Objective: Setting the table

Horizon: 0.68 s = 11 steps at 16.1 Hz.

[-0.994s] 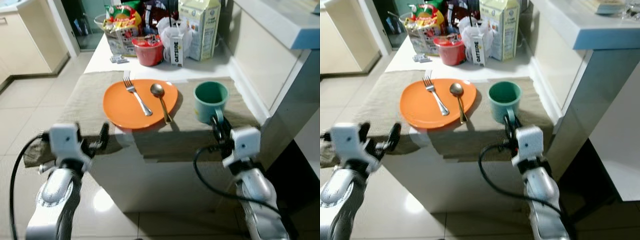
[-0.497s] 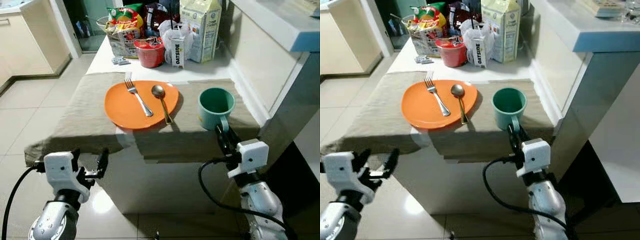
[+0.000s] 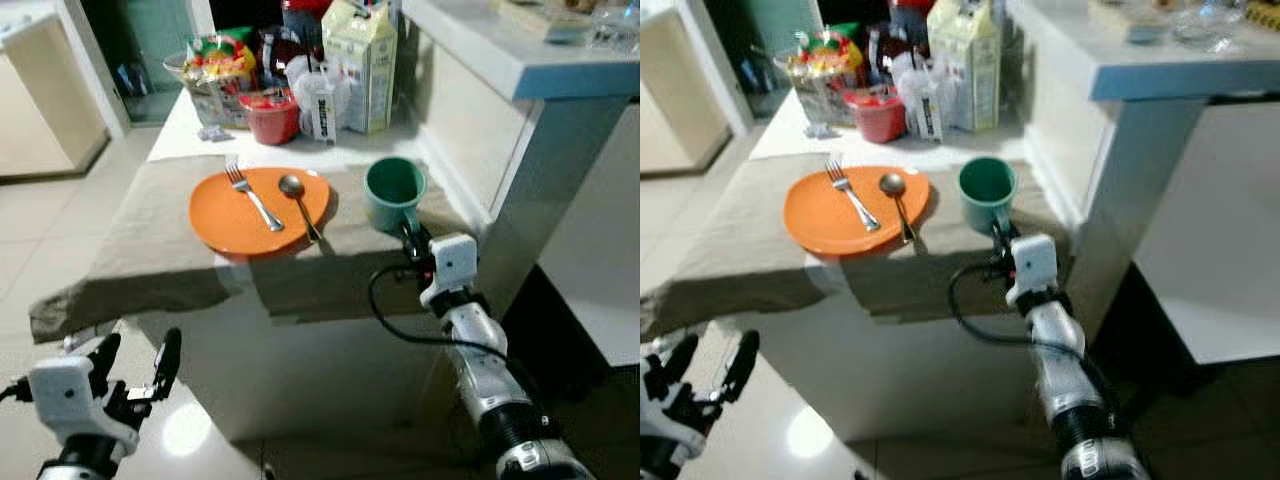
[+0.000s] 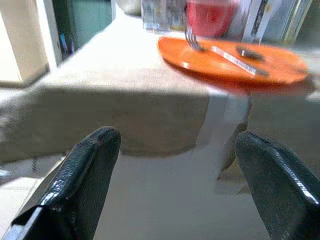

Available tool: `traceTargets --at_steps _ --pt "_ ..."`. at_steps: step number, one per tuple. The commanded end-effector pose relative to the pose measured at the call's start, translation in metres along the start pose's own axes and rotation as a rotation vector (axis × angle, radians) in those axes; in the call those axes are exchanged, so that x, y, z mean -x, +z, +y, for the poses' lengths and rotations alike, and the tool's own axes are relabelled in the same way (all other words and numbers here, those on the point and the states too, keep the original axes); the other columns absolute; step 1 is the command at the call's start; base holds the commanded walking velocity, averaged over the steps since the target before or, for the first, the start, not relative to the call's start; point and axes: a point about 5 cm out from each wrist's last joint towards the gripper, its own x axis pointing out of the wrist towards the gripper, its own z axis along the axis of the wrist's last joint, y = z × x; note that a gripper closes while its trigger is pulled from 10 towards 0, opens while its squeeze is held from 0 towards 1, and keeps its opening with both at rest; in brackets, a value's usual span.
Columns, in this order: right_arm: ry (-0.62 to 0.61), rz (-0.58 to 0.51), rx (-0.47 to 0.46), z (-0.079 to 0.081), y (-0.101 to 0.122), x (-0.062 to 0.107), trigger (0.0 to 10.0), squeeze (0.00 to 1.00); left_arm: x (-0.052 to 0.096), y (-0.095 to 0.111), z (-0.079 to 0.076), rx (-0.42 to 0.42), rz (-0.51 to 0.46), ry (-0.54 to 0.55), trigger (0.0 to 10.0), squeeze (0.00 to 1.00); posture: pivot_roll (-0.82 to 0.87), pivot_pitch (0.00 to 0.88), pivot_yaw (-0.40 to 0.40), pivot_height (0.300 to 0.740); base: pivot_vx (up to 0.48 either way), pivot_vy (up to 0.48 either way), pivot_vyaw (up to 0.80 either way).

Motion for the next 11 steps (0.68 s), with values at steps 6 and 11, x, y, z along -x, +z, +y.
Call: traceTargets --at_steps 6,11 --pt "-0.018 0.142 -0.044 -0.005 -0.033 0.019 0.0 0.0 -0.071 0.038 -0.014 0.023 -0.117 -0.016 10.0 0.0 -0.06 0.019 0.115 0.74 0.0 0.0 0.0" --pt "-0.012 0.107 -0.04 -0.007 -0.03 0.016 0.0 0.0 -0.08 0.045 -0.022 0.047 -0.135 -0.027 10.0 0.0 -0.07 0.034 0.115 0.74 0.0 0.0 0.0"
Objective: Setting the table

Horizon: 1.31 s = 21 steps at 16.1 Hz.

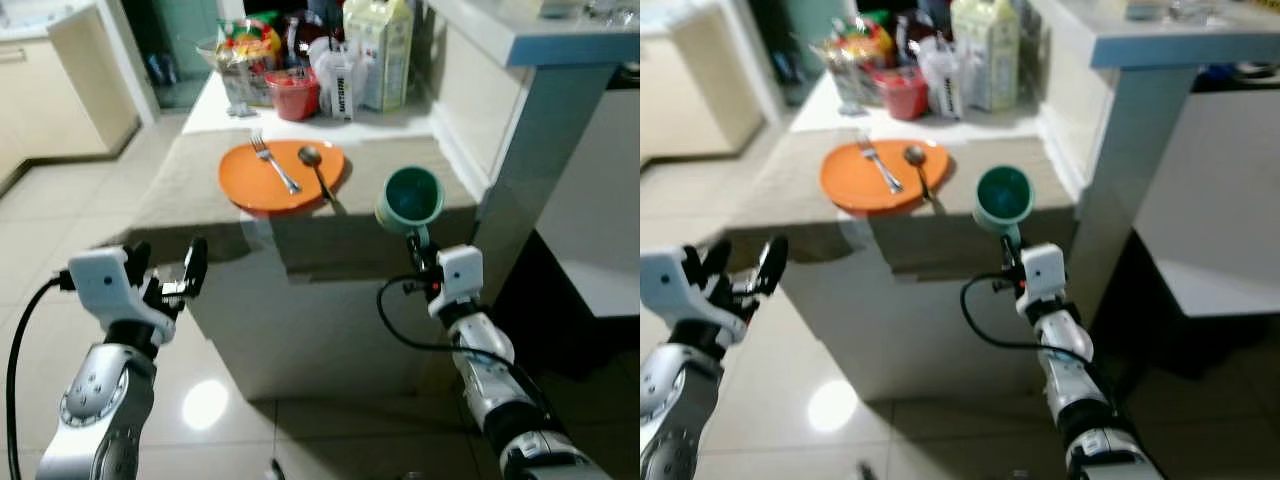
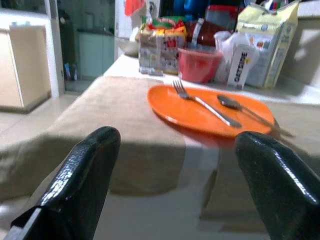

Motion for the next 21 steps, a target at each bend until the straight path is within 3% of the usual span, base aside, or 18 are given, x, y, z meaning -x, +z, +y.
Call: traceTargets --at_steps 1,7,15,18,19,21 --pt "-0.011 0.079 -0.025 0.0 -0.014 0.008 0.0 0.0 0.0 0.003 0.002 -0.004 0.0 0.016 10.0 0.0 -0.07 0.034 0.114 0.74 0.0 0.0 0.0" --pt "-0.004 0.06 -0.021 0.0 -0.011 0.006 0.0 0.0 0.0 0.002 -0.002 -0.026 0.009 0.006 10.0 0.0 -0.08 0.038 0.117 0.74 0.0 0.0 0.0" --pt "-0.008 0.061 -0.018 0.0 -0.011 0.006 0.0 0.0 -0.002 0.001 -0.011 -0.017 0.003 -0.032 10.0 0.0 -0.08 0.032 0.113 0.74 0.0 -0.456 0.0" --pt "-0.001 0.061 -0.017 0.003 -0.011 0.005 0.0 0.0 -0.002 0.001 -0.011 0.006 -0.002 -0.029 10.0 0.0 -0.08 0.027 0.111 0.74 0.0 0.0 0.0" --pt "0.029 0.005 0.015 0.007 -0.003 0.002 10.0 0.0 -0.002 0.001 -0.011 0.0 -0.002 -0.029 10.0 0.0 -0.07 0.024 0.11 0.74 0.0 0.0 0.0" --pt "0.068 -0.182 0.051 0.013 0.023 -0.002 10.0 0.0 -0.002 0.0 -0.011 -0.001 0.001 -0.03 10.0 0.0 -0.07 0.022 0.111 0.74 0.0 0.0 0.0"
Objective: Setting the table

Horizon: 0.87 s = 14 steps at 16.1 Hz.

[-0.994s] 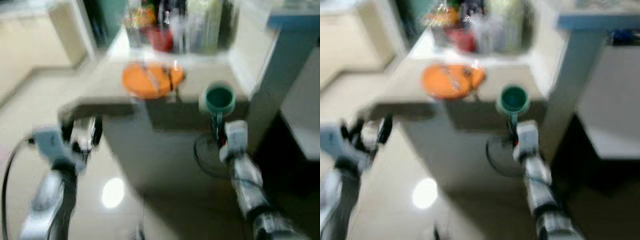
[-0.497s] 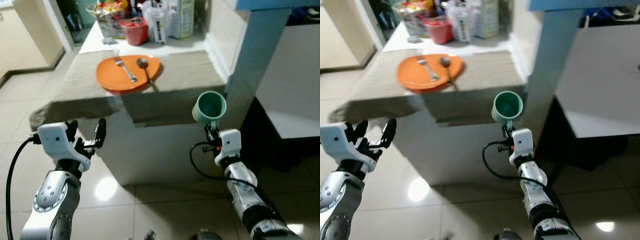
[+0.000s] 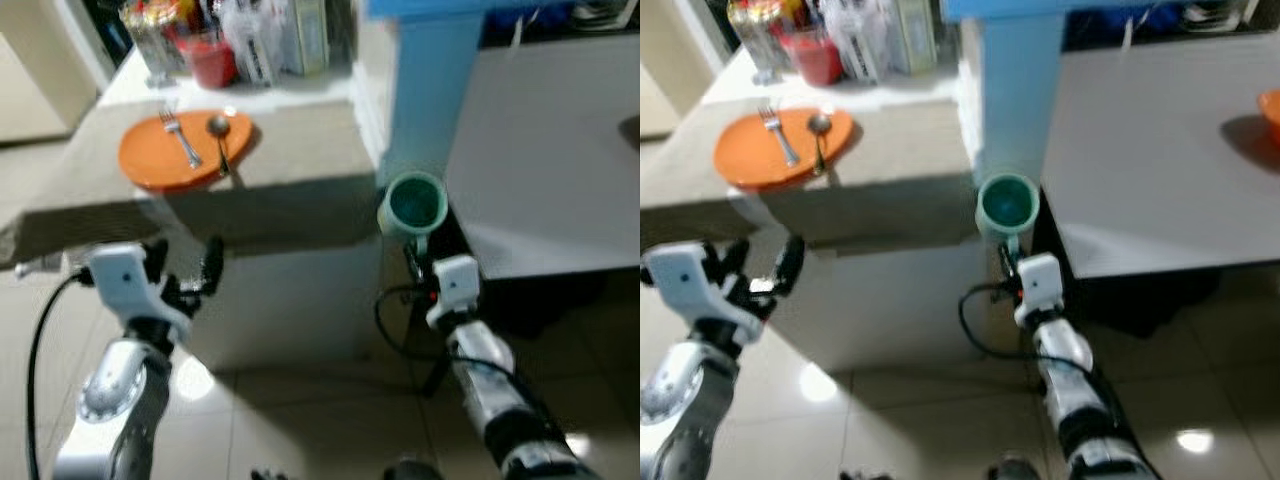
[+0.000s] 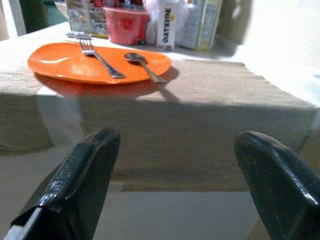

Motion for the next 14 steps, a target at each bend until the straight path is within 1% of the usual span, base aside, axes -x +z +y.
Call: traceTargets --at_steps 1,2,3,4,5,6,10,14 --pt "0.025 -0.123 0.019 0.004 0.021 -0.01 10.0 0.0 0.003 0.001 0.005 -0.02 0.002 0.017 10.0 0.0 -0.07 0.022 0.111 0.74 0.0 0.0 0.0" --pt "-0.007 -0.115 0.01 0.0 0.021 -0.01 10.0 0.0 0.003 0.0 0.005 -0.02 0.005 0.014 10.0 0.0 -0.08 0.017 0.11 0.74 0.0 0.0 0.0" --pt "-0.035 -0.157 0.015 0.0 0.031 0.0 10.0 0.0 0.002 0.0 0.005 -0.021 0.008 0.01 10.0 0.0 -0.08 0.013 0.113 0.74 0.0 0.0 0.0" --pt "-0.041 -0.189 0.024 0.002 0.039 0.005 10.0 0.0 0.002 -0.001 0.005 -0.022 0.009 0.009 10.0 0.0 -0.08 0.013 0.113 0.74 0.0 0.0 0.0" --pt "-0.049 -0.214 0.029 0.002 0.052 0.006 10.0 0.0 0.001 -0.001 0.005 -0.027 0.012 0.001 10.0 0.0 -0.09 0.007 0.116 0.74 0.0 0.0 0.0" --pt "-0.062 -0.221 0.04 0.002 0.06 0.006 10.0 0.0 0.0 -0.001 0.004 -0.038 0.011 -0.009 10.0 0.0 -0.09 0.003 0.116 0.74 0.0 0.0 0.0" --pt "-0.087 -0.212 0.06 -0.002 0.068 0.006 10.0 0.0 -0.001 -0.001 0.002 -0.054 0.011 -0.016 10.0 0.0 -0.1 0.0 0.114 0.74 0.0 0.0 0.0" --pt "-0.086 -0.168 0.059 0.004 0.074 0.006 10.0 0.0 -0.003 -0.001 0.0 -0.061 0.007 -0.023 10.0 0.0 -0.09 0.0 0.117 0.74 0.0 -0.48 0.0"
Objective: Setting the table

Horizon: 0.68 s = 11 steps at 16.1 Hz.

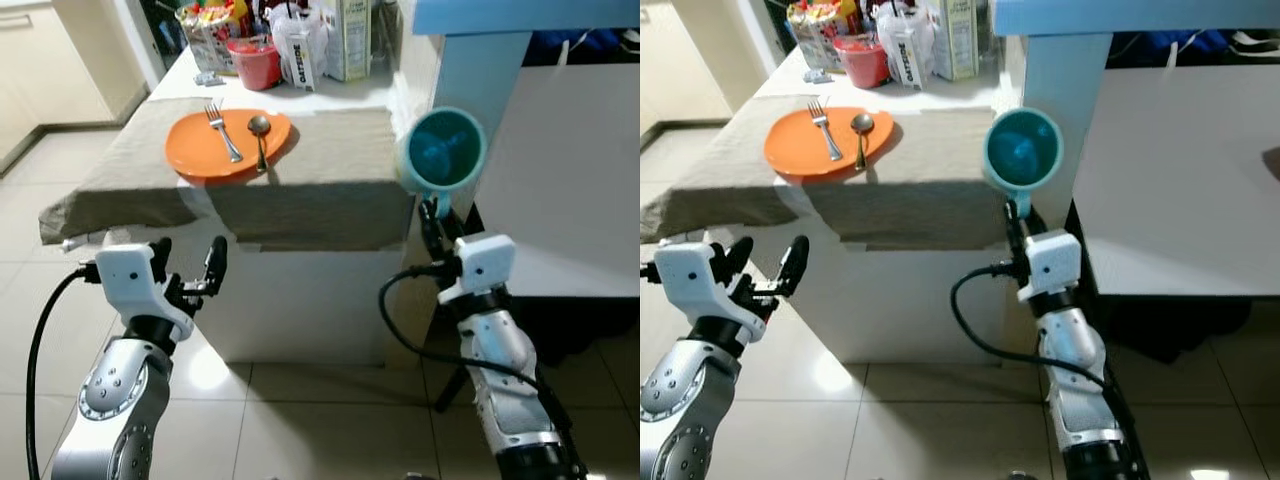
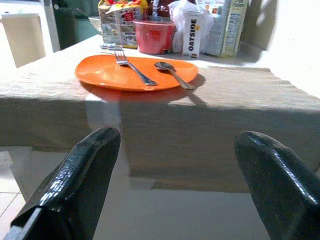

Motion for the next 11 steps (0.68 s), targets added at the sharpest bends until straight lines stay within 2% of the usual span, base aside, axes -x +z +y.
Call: traceTargets --at_steps 1,11 --pt "-0.007 0.003 0.007 -0.0001 0.003 -0.0001 10.0 0.0 -0.0006 -0.0011 -0.0007 -0.008 0.004 -0.009 10.0 0.0 -0.09 0.0 0.118 0.74 0.0 -0.48 0.0" --pt "-0.036 0.067 -0.009 0.0012 0.0037 0.0093 10.0 0.0 -0.0022 -0.0042 0.0007 -0.011 0.014 -0.014 10.0 0.0 -0.11 0.006 0.128 0.74 0.0 -0.471 0.0"
